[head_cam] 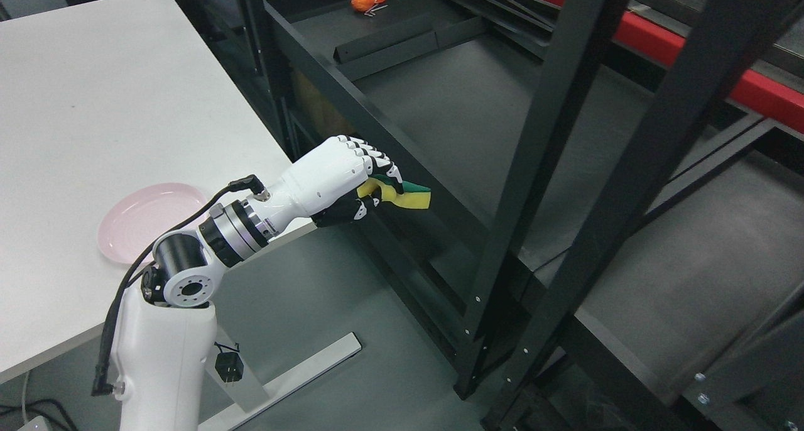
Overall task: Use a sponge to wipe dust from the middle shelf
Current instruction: 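Carry the sponge with the left hand toward the dark metal shelf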
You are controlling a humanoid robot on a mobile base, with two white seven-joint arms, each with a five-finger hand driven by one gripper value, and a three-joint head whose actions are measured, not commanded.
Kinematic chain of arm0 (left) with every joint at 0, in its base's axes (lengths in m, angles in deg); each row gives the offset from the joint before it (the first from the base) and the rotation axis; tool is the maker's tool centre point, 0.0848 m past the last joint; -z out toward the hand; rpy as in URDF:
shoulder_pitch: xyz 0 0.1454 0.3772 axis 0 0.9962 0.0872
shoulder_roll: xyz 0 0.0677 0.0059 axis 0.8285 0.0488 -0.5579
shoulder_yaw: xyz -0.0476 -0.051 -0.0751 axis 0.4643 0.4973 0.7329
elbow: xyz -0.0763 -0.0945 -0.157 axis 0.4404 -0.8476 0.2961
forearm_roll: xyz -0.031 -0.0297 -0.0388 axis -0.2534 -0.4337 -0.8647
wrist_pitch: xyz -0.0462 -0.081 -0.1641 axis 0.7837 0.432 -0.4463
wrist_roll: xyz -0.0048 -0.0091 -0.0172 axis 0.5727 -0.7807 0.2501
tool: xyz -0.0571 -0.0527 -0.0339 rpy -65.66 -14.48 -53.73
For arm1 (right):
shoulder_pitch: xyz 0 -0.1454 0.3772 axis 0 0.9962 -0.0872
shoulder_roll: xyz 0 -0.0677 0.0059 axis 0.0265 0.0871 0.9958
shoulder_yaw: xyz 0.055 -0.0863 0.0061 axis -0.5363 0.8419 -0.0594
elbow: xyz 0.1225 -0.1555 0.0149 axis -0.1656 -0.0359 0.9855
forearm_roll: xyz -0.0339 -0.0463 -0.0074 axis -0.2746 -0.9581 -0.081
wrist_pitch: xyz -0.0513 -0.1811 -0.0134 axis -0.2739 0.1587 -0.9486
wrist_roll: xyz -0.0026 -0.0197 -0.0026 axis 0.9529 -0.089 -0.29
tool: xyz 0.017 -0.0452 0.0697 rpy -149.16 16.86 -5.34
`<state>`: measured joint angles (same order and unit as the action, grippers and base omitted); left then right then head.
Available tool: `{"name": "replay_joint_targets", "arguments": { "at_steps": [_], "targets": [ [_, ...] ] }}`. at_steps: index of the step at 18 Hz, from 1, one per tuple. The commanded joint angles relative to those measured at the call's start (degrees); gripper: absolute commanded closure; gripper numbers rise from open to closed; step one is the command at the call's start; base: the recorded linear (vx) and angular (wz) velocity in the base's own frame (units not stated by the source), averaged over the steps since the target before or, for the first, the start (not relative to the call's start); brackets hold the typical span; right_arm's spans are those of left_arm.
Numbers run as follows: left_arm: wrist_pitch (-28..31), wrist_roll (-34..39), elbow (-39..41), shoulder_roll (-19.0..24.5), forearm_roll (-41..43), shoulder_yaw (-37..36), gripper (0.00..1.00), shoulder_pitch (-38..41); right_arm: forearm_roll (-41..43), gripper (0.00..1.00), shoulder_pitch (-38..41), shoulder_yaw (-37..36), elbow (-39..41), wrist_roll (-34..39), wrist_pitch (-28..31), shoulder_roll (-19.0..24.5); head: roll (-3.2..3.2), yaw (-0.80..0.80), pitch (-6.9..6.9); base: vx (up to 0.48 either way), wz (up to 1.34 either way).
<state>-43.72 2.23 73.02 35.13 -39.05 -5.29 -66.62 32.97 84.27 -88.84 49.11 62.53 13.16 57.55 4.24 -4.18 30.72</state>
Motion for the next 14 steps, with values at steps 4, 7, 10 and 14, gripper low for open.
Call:
{"name": "replay_joint_targets", "arguments": {
  "at_steps": [4, 7, 10, 14],
  "targets": [
    [0.0, -0.1, -0.3, -0.1, -0.1, -1.4, 0.99, -0.8, 0.0, 0.0, 0.0, 0.0, 1.0, 0.0, 0.0, -1.0, 0.0, 0.0, 0.0, -0.152, -0.41],
    [0.0, -0.1, -0.1, -0.1, -0.6, -4.9, 0.99, -2.2, 0.0, 0.0, 0.0, 0.0, 1.0, 0.0, 0.0, -1.0, 0.0, 0.0, 0.0, -0.166, -0.42],
    [0.0, -0.3, 0.6, -0.1, -1.7, -14.9, 0.99, -3.5, 0.0, 0.0, 0.0, 0.0, 1.0, 0.0, 0.0, -1.0, 0.0, 0.0, 0.0, -0.204, -0.49],
    [0.0, -0.2, 0.5, -0.1, -5.3, -27.2, 0.99, -4.0, 0.0, 0.0, 0.0, 0.0, 1.0, 0.0, 0.0, -1.0, 0.0, 0.0, 0.0, -0.221, -0.51]
  ]
}}
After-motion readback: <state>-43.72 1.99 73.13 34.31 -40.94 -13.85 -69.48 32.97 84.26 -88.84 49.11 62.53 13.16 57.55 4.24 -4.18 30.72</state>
